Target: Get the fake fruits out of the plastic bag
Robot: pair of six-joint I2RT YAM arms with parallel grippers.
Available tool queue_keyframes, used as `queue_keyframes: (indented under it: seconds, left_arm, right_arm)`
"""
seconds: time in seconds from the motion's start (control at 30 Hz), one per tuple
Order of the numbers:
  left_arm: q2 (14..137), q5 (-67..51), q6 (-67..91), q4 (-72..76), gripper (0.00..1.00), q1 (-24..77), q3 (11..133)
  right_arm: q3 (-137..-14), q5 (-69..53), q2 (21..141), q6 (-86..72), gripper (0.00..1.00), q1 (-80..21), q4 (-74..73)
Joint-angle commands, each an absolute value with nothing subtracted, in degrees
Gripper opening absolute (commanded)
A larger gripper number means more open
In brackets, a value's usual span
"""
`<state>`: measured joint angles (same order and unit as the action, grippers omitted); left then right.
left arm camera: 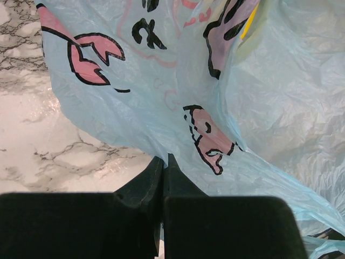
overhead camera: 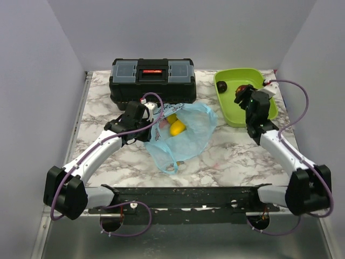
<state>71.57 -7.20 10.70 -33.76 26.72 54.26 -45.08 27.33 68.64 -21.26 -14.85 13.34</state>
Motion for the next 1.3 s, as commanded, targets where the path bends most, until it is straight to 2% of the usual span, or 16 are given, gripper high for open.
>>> queue_keyframes:
  seconds: [0.0,0.33,0.5,0.77,1.1,1.17,1.27]
  left_arm:
    - [70.4,-8.5,10.3,-33.3,0.00,26.5,54.8]
    - [70.4,-8.8,10.3,-33.3,0.00,26.5,54.7]
    - [70.5,-8.4,10.0,-33.5,0.00,26.5,54.7]
    - [71.6,-8.5,9.9,-33.6,0.00,26.5,54.9]
    - [72.2,-8.4,9.9,-33.7,0.00,26.5,54.9]
    - [72.4,-8.4,9.9,-33.6,0.00,26.5,55.0]
    - [72.2,-8.5,9.9,-33.6,0.00,26.5,55.0]
  right_arm:
    - [-51.0,14.0,78.8,-31.8,0.01,-4.9,9.7]
    - [-72.3,10.3,108.2,-33.2,0.01,-0.4,6.5]
    - [-78.1,11.2,114.3,-31.6,0.01,-0.4,7.2]
    - [-83.9,8.0,120.9,-30.8,0.11,1.0,7.3]
    - [-90.5,3.6,126.6,-28.8,0.33,1.8,6.3]
    - [-90.1,2.2,126.9,-28.8,0.41,1.8,6.9]
    - [-88.7,1.0,126.9,-28.8,0.60,1.7,8.9]
